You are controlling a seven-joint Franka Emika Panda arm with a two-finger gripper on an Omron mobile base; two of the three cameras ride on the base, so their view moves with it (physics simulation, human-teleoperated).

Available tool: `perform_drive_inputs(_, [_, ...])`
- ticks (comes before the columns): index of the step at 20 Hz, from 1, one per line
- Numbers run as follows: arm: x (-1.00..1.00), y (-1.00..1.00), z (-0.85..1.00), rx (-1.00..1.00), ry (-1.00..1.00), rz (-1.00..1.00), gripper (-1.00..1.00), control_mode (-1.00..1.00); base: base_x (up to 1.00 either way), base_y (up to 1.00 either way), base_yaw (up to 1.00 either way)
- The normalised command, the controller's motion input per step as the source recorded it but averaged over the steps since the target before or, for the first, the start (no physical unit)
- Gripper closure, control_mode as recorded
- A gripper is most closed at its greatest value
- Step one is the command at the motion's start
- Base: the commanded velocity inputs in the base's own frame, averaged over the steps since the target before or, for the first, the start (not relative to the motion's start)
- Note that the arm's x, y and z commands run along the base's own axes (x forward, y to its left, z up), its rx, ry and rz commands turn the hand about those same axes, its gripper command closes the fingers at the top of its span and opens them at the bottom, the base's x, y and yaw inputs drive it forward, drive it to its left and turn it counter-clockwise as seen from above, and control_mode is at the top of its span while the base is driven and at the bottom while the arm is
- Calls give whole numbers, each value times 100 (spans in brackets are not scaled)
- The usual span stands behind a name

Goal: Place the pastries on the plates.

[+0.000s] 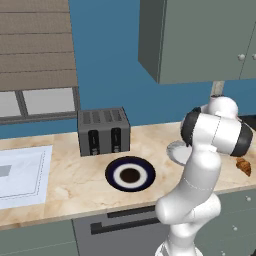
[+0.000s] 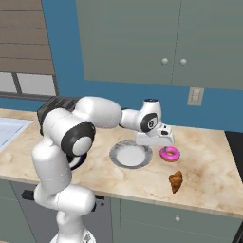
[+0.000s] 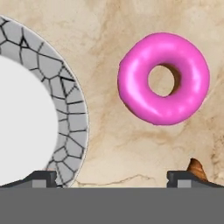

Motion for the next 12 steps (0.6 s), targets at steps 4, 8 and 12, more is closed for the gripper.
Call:
perform_drive_inputs(4, [14, -13, -23, 4, 0, 0, -100, -100, 0, 0, 0])
perform_drive_inputs(8, [14, -9, -20, 4, 0, 0, -100, -100, 0, 0, 0])
perform_drive_inputs(12, [19, -8, -10, 4, 0, 0, -100, -100, 0, 0, 0])
